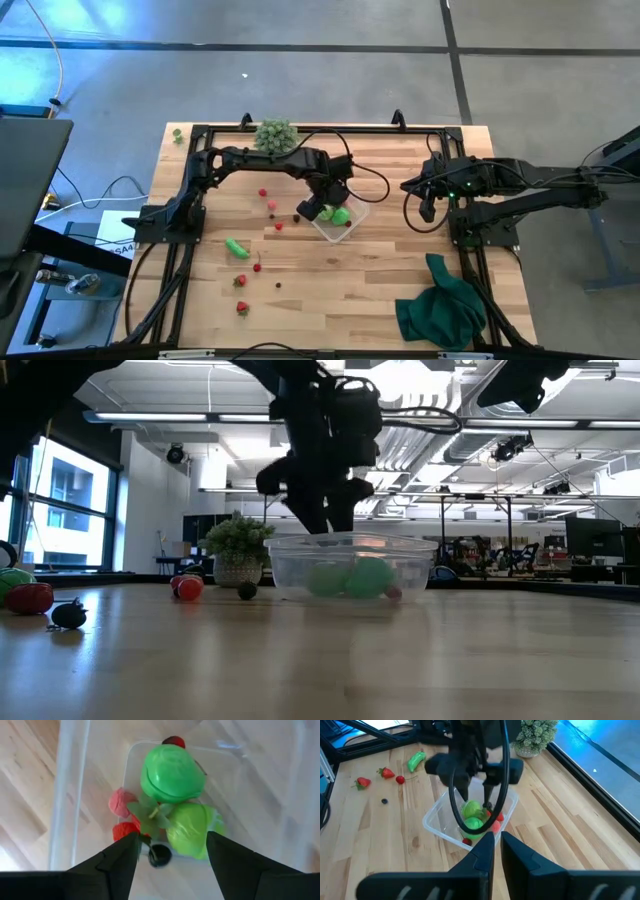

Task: Pick and placing Produce into tupperware
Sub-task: Put the red cherry into the transparent bin

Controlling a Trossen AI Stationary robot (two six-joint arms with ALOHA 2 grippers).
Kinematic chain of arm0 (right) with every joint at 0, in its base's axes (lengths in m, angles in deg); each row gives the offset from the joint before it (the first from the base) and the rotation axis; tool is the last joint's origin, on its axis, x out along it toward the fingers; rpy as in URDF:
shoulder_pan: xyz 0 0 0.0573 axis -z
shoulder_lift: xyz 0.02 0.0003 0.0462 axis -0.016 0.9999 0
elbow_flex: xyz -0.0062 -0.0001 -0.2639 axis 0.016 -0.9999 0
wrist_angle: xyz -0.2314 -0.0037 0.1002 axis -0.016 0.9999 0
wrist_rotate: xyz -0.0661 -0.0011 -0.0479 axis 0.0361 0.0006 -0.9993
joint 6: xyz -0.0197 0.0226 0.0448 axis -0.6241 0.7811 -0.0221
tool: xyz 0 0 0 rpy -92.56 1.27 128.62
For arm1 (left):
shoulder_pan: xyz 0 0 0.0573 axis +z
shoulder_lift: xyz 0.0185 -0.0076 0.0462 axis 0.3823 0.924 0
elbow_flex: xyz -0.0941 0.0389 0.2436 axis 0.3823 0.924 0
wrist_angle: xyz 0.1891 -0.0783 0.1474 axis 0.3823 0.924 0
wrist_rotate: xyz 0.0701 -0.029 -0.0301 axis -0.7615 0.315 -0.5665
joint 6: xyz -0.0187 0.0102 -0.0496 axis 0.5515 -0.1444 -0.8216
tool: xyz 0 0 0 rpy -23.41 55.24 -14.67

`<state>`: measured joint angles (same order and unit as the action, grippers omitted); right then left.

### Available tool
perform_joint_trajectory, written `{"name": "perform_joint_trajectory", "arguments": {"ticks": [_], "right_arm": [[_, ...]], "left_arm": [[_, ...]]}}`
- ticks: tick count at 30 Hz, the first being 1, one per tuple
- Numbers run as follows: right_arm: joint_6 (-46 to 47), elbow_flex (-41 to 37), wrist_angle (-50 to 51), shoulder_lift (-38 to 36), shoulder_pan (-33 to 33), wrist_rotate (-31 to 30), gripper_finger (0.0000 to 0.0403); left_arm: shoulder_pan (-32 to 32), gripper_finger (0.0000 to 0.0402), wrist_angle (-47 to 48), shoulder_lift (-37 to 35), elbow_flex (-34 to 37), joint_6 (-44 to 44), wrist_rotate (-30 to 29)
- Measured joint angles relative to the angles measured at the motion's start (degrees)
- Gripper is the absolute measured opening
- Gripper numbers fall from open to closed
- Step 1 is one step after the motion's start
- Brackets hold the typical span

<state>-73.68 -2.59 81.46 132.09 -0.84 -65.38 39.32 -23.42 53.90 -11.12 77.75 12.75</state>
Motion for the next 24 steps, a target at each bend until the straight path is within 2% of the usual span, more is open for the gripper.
{"name": "perform_joint_trajectory", "arguments": {"ticks": [11,15,21,24], "right_arm": [[-0.02,0.0,0.0,0.0,0.02,-0.02,0.0025],[-0.01,0.0,0.0,0.0,0.01,-0.01,0.0025],[0.0,0.0,0.0,-0.02,0.02,-0.02,0.0025],[-0.02,0.0,0.0,-0.02,0.02,-0.04,0.0025]], "left_arm": [[0.02,0.0227,25.67,-0.07,-20.9,-1.47,-0.03],[0.02,0.0227,34.87,-0.07,-26.44,-1.66,-1.24],[0.06,0.0227,36.13,-2.12,-27.11,-2.05,-2.02],[0.2,0.0227,36.02,-4.04,-24.01,-2.03,-1.96]]}}
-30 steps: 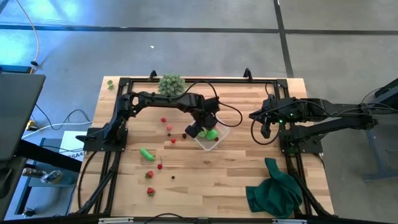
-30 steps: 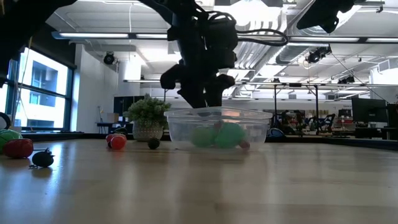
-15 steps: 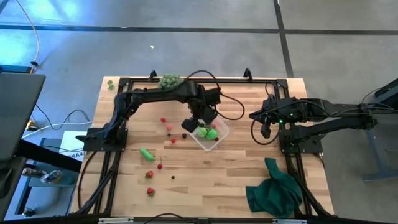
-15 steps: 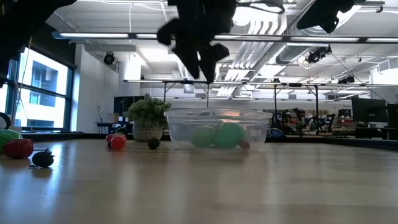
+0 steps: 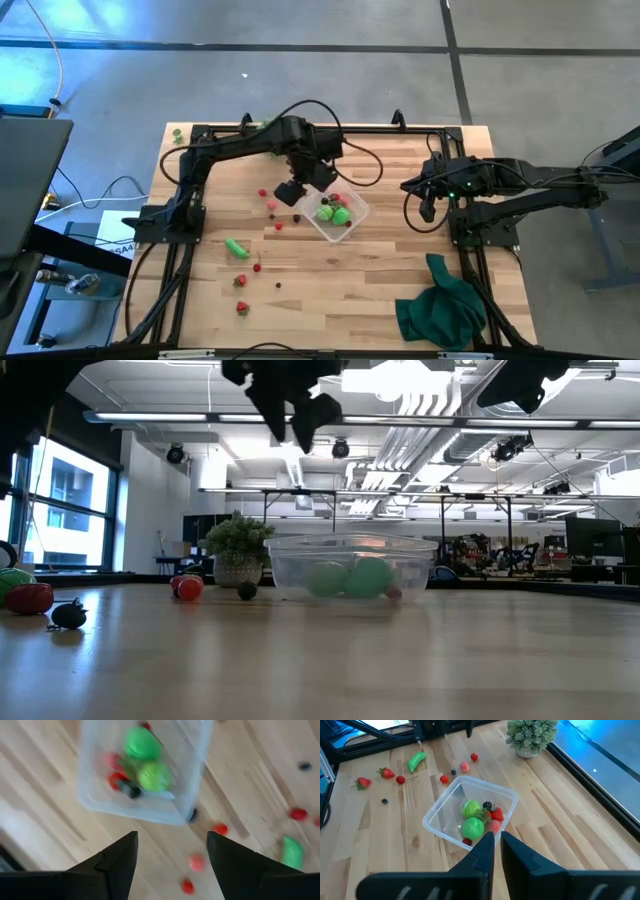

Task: Pick and placing Produce into tupperware
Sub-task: Put the red cherry into the transparent bin

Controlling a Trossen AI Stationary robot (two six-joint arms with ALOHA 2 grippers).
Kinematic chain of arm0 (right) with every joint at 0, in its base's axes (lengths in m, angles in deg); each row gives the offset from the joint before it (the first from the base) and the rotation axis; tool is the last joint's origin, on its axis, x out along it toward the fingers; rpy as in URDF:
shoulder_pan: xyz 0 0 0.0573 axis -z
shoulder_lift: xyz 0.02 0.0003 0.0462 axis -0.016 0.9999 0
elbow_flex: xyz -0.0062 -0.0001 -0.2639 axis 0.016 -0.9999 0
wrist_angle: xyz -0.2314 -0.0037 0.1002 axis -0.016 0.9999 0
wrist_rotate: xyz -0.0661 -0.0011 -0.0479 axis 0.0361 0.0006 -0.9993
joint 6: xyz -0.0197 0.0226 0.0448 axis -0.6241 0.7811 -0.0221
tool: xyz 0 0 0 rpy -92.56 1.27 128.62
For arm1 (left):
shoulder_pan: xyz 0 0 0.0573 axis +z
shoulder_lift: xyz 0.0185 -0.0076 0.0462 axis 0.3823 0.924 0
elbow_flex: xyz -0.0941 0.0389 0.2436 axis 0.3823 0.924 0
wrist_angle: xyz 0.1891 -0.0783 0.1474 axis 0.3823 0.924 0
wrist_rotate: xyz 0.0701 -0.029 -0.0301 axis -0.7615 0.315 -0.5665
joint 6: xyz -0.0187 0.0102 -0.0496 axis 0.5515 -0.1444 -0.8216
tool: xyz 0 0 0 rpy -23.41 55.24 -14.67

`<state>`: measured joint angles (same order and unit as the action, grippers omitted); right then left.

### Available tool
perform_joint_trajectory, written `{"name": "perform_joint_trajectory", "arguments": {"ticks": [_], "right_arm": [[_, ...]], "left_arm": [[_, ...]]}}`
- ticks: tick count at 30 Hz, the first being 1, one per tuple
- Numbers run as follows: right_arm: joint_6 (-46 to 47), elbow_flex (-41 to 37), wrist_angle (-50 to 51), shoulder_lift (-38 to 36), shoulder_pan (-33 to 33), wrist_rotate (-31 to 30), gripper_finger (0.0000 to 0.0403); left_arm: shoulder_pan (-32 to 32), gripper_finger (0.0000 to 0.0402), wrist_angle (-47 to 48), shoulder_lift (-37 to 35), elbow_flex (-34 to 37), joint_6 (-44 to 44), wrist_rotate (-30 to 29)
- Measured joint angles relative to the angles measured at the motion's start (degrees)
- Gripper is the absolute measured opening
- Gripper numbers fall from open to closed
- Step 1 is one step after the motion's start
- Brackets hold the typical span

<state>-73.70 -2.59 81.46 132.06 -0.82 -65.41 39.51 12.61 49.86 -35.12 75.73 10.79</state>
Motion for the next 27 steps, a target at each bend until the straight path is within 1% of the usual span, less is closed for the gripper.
{"name": "perform_joint_trajectory", "arguments": {"ticks": [3,6,9,13,15,18,21,24,27], "right_arm": [[0.01,0.0,0.01,0.01,-0.01,0.03,0.0025],[0.02,0.0,0.0,0.02,0.0,0.01,0.0025],[0.01,0.0,0.0,0.0,0.0,0.01,0.0025],[0.01,0.0,0.01,0.01,-0.01,0.02,0.0025],[0.01,0.0,0.01,0.01,0.0,0.02,0.0025],[0.0,0.0,0.0,0.02,-0.01,0.03,0.0025],[0.02,0.0,0.0,0.01,0.0,0.01,0.0025],[0.02,0.0,0.0,0.0,-0.02,0.01,0.0025],[0.02,0.0,0.0,0.01,0.0,0.02,0.0025]], "left_arm": [[0.84,0.0227,-0.33,-2.48,5.05,0.11,0.02],[2.51,0.0227,-0.71,-6.21,12.85,-0.11,-0.31],[4.74,0.0227,-3.26,-10.4,22.51,-1.64,-1.0],[7.91,0.0227,-12.65,-18.08,36.4,-3.53,-1.05],[9.62,0.0227,-18.85,-21.97,43.36,-3.74,-1.27],[12.34,0.0227,-26.34,-27.48,52.5,-3.74,-2.09],[15.15,0.0227,-31.86,-31.44,60.34,-2.65,-2.54],[16.67,0.0227,-37.68,-34.25,66.88,0.34,-2.54],[17.2,0.0227,-42.56,-34.65,71.98,3.15,-2.0]]}}
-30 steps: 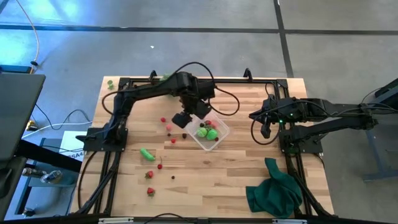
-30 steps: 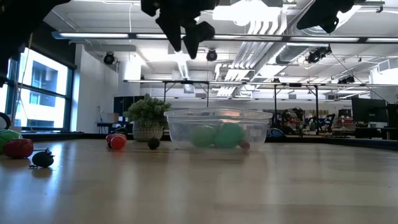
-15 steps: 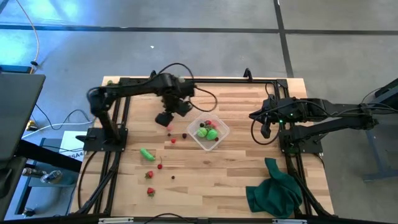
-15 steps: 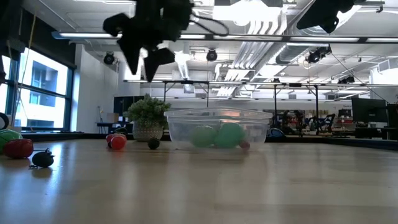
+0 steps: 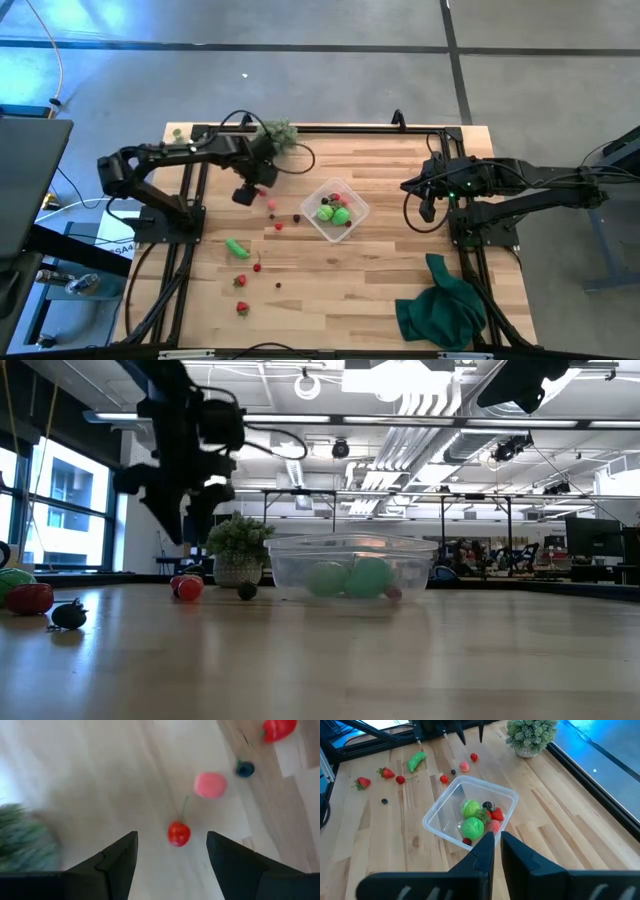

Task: Pick and placing Produce into tupperware
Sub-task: Put the red cherry into the transparent bin

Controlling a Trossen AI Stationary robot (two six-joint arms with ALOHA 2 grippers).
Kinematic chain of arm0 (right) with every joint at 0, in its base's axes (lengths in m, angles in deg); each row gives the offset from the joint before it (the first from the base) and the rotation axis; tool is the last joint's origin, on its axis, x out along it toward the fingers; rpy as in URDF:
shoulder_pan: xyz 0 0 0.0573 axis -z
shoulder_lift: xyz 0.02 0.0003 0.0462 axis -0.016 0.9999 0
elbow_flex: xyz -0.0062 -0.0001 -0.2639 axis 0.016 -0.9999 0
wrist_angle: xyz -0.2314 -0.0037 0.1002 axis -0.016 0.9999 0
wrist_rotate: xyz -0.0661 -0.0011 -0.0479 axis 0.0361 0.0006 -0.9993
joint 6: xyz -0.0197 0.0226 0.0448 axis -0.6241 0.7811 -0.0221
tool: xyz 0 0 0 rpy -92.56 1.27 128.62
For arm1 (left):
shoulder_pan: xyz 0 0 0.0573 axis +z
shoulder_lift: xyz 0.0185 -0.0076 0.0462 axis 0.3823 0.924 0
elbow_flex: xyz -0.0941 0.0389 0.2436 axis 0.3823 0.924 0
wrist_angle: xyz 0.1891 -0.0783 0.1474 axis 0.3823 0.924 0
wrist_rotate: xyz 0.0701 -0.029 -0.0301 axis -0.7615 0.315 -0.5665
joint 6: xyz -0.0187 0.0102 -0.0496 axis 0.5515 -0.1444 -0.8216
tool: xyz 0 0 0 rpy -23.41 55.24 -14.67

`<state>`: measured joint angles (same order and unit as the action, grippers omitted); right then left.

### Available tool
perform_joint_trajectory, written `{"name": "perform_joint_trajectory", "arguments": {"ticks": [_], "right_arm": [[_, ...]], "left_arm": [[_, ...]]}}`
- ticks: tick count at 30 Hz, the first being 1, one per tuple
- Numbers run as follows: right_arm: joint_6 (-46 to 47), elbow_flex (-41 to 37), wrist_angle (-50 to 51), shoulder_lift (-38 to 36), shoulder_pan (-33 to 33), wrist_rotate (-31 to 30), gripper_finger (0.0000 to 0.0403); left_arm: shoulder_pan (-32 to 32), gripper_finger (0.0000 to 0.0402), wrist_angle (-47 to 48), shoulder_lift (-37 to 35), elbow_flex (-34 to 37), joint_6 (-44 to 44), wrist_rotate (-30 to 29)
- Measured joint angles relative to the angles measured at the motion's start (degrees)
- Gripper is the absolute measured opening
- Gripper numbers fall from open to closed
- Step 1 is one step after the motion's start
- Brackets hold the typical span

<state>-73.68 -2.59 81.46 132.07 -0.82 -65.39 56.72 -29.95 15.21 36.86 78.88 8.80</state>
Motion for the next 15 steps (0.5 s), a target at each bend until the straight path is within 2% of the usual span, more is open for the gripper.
{"name": "perform_joint_trajectory", "arguments": {"ticks": [7,15], "right_arm": [[-0.02,0.0,0.0,-0.01,-0.02,0.01,0.0025],[-0.01,0.0,0.0,0.01,0.0,0.01,0.0025]], "left_arm": [[-0.1,0.0227,-8.3,0.3,7.73,3.32,0.47],[-0.07,0.0227,-11.14,1.23,8.75,4.65,-0.22]]}}
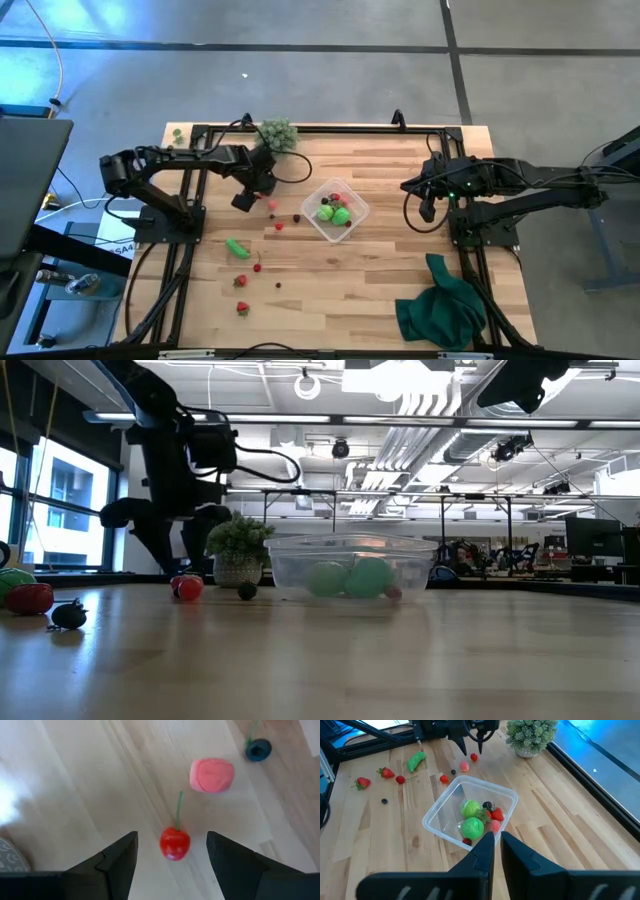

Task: Pick and placing Produce into tupperware
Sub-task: Put the red cherry into the transparent bin

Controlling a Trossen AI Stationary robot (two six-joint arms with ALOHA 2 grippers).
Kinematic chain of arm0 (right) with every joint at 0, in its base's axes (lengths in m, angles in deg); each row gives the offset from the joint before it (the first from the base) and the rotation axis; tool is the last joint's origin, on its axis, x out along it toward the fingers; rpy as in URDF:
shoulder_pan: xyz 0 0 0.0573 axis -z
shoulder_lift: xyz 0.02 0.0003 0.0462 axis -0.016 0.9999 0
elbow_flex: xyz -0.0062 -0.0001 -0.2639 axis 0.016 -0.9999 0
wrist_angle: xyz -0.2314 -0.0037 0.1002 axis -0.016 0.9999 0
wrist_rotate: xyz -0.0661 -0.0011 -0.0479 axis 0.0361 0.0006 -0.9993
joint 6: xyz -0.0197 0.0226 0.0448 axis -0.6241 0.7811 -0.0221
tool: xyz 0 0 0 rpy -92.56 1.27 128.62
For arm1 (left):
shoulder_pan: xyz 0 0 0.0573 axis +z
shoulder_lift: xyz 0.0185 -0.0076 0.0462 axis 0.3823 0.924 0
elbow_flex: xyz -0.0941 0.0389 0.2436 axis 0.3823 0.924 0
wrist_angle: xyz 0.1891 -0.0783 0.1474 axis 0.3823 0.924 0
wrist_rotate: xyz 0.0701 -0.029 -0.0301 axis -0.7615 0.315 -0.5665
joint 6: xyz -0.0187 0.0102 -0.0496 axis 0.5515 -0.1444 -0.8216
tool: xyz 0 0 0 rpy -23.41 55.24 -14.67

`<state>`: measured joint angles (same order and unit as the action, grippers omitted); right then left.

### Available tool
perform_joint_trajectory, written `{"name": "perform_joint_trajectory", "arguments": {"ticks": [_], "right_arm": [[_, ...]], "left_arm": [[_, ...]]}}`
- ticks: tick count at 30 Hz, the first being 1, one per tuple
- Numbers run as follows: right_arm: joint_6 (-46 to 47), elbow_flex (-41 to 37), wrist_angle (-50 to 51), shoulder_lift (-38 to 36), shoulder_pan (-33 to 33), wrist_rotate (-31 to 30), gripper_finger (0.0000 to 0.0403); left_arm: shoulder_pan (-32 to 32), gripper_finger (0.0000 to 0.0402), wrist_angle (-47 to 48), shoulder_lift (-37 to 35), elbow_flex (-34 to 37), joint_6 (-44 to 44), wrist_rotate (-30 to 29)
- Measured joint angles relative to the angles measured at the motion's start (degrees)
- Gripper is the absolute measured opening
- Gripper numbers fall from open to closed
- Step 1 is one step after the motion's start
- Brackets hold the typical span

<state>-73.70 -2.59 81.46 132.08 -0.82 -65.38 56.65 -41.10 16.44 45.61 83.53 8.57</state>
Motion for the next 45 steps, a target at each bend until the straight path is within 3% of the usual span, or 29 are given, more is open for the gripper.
{"name": "perform_joint_trajectory", "arguments": {"ticks": [17,31,45], "right_arm": [[0.01,0.0,0.0,-0.01,0.0,-0.02,0.0025],[-0.01,0.0,0.0,0.0,0.0,0.0,0.0025],[0.01,0.0,0.0,0.0,-0.01,0.0,0.0025]], "left_arm": [[-0.04,0.0225,-2.33,4.67,-0.01,0.07,-3.2],[-0.04,0.0148,-1.64,4.67,-0.02,0.12,-0.72],[-0.04,0.0142,-0.44,4.67,-0.02,0.49,-0.73]]}}
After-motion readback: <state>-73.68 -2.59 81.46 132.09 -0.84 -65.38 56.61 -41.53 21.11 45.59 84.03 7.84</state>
